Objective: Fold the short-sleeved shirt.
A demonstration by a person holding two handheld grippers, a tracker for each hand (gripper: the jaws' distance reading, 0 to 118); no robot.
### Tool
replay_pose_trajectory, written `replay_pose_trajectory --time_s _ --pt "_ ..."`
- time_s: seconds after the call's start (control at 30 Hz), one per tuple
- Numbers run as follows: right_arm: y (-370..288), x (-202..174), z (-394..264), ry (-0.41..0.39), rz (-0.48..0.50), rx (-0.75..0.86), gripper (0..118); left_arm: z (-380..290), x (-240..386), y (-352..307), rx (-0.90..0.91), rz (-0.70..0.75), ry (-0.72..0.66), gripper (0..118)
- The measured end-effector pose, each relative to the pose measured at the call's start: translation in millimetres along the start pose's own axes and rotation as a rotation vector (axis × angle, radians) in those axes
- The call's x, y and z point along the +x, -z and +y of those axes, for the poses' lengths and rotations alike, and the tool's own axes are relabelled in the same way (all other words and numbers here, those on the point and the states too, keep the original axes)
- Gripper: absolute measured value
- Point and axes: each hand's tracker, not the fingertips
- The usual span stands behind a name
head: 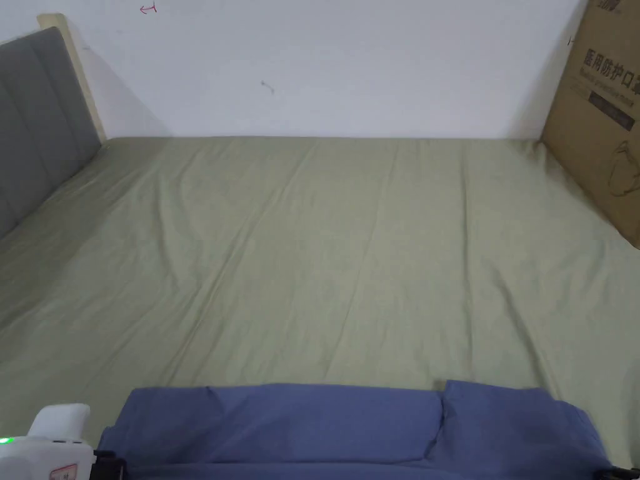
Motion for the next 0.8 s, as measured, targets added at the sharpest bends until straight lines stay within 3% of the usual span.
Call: replay_pose_trajectory --time_s 0.03,0.07,0.1,0.13,0.2,0.3,0.33,0.37,0.4,0.43,0.47,0.63,0.67,0.7,0.73,0.77,0.8 --pt "0 0 5 -0.025 -0.029 0.004 30 -1 7 -4 -0.001 0.024 0.008 49" --pt "-3 0 15 -0.031 -0.058 -0.008 52 1 7 -5 0.0 0.039 0.011 70" --pt "-6 1 24 -0.025 -0.049 -0.012 62 2 6 -9 0.001 0.039 0.011 89" --pt "6 -8 -15 -0.01 -0.039 0.009 62 2 5 -15 0.014 0.035 0.012 101" --pt "-2 -15 -8 0.003 -0.038 0.038 62 3 8 -34 0.066 0.012 -0.011 100" --pt "-23 -29 6 -0.054 -0.095 0.135 62 4 3 -59 0.147 -0.031 -0.074 99" --pt "-26 -35 11 -0.051 -0.074 0.159 61 2 1 -65 0.168 -0.07 -0.111 90" --pt "-28 -42 17 -0.042 -0.04 0.179 58 0 -2 -72 0.184 -0.101 -0.133 71" --pt "-32 -52 19 -0.027 0.005 0.191 46 -2 -3 -75 0.192 -0.106 -0.153 37" --pt "-34 -62 23 -0.016 0.049 0.209 7 -3 -6 -77 0.194 -0.11 -0.161 0" --pt "-32 -73 25 -0.002 0.045 0.238 0 -8 -8 -76 0.215 -0.092 -0.17 0" --pt "-23 -138 15 -0.028 0.126 0.231 0 -8 -27 -63 0.201 -0.124 -0.311 0" --pt "-19 -146 14 -0.048 0.146 0.194 0 -6 -30 -62 0.202 -0.148 -0.343 5" --pt "-17 -156 12 -0.055 0.145 0.194 0 -26 -49 -57 0.217 -0.186 -0.369 25" --pt "-15 -164 11 -0.072 0.151 0.188 0 -27 -53 -54 0.219 -0.222 -0.383 63" --pt "-14 -173 10 -0.098 0.166 0.176 0 -28 -56 -49 0.206 -0.255 -0.388 89" --pt "-11 -175 12 -0.106 0.174 0.17 0 -30 -58 -37 0.177 -0.268 -0.401 105"
